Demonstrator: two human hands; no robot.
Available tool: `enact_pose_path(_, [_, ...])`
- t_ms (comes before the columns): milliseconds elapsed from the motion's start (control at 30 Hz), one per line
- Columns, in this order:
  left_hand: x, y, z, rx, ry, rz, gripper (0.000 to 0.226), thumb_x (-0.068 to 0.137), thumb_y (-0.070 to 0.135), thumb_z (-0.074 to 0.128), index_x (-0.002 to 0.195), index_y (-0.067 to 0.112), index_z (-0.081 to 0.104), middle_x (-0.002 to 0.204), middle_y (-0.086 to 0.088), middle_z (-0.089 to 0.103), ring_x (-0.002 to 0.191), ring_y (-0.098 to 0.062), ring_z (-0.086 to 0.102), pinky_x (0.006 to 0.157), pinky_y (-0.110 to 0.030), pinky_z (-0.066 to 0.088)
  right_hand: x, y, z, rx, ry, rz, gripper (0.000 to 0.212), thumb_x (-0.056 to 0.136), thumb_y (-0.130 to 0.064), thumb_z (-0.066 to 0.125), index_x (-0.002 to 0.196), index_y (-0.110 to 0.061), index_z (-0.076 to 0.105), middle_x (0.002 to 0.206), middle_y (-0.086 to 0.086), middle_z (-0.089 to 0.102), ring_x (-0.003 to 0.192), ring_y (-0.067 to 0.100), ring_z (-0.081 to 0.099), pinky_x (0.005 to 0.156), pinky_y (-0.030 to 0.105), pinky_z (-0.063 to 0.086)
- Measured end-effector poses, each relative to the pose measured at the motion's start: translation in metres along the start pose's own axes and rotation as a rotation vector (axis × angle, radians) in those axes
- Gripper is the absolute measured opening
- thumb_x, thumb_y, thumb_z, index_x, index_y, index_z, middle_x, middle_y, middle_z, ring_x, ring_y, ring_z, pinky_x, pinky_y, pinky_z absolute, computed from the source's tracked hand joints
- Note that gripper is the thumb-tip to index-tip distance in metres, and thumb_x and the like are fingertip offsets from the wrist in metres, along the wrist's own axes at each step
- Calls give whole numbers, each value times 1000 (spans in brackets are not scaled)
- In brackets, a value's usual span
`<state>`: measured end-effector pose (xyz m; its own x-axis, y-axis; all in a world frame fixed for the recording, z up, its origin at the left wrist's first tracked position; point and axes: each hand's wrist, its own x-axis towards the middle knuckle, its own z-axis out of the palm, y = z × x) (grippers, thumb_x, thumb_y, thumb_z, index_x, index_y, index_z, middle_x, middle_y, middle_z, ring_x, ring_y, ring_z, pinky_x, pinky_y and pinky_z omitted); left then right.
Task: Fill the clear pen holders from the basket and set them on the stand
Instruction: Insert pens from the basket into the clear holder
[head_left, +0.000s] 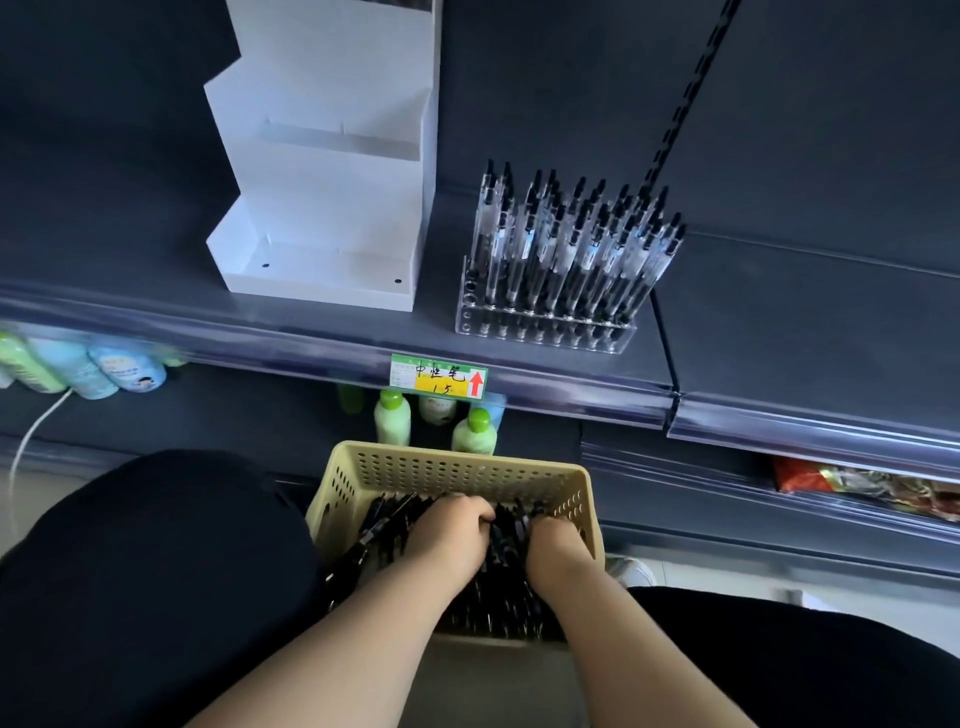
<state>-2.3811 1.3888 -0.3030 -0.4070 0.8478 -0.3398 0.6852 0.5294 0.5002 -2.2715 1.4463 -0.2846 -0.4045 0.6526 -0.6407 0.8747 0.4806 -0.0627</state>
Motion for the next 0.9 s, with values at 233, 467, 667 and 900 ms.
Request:
enact_pose_path(233, [12,2,14,0,-39,-9,28,91,24,51,116,27,64,123,1,61,114,-19,55,91,-25,42,18,-5,-8,-118,-72,55,41,97,-14,39,135,1,38,139,17,43,128,27,42,100,32,38])
enact_pose_path(467, [20,17,17,115,-122,12,27,90,30,47,110,27,65,120,-2,61,115,-24,53,92,-31,42,26,4,-6,-145,-113,86,38,93,-13,48,129,-4,48,133,10,51,123,24,49,96,30,41])
enact_pose_path(667, [39,37,31,415,-188,-50,43,89,47,41,121,24,57,131,-4,50,125,-23,39,100,-42,24,15,12,-5,-125,23,91,28,93,-12,45,119,-9,55,123,7,58,113,20,56,87,25,45])
enact_pose_path(900, [47,49,39,395,-249,-112,42,91,42,38,127,26,53,137,-3,43,128,-23,32,100,-47,20,20,20,-1,-108,76,158,31,93,-7,38,118,-7,56,120,8,60,110,19,58,84,24,46])
